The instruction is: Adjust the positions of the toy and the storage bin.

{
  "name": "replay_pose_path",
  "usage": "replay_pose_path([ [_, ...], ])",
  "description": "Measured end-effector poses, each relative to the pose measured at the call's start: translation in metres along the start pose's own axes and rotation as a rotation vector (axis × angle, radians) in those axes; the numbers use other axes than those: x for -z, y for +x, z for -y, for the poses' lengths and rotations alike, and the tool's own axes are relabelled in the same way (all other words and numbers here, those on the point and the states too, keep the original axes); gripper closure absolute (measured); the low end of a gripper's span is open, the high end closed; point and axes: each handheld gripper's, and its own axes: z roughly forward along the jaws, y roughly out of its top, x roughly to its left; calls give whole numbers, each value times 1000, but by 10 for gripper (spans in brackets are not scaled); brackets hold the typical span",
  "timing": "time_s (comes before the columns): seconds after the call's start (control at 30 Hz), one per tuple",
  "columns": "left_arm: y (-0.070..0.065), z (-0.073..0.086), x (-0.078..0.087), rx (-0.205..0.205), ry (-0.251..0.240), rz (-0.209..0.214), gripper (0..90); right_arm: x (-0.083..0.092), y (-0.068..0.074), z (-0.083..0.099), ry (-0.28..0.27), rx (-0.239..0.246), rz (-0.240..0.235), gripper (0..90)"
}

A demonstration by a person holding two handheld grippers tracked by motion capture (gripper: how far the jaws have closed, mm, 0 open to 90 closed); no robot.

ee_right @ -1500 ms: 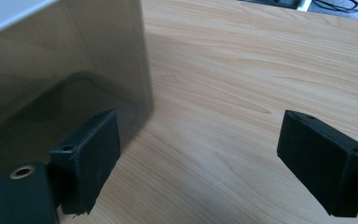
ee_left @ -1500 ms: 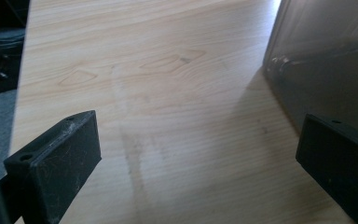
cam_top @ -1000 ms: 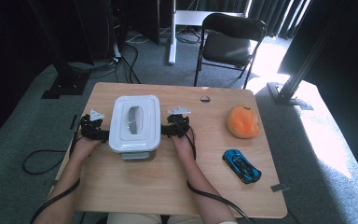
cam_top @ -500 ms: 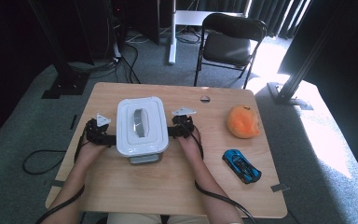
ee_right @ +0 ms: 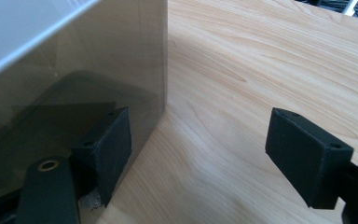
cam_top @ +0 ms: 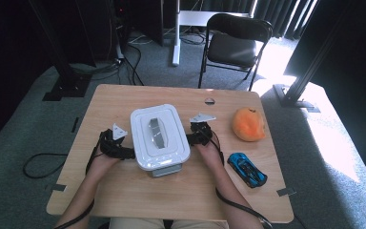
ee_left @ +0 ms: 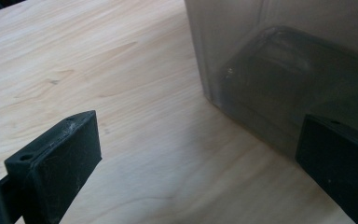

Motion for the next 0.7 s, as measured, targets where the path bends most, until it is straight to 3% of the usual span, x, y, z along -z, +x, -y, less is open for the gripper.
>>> replay_pose_path([
  [0.17, -14, 0, 4, -13, 3, 24, 5, 11, -3, 8, -19, 27, 10, 237],
  [0.3, -25, 0, 10, -34, -3, 35, 5, 16, -6, 12, -24, 25, -12, 249],
  [0.7, -42, 2, 22, -66, 14, 59, 5, 28, -3, 19, -23, 45, -29, 280],
])
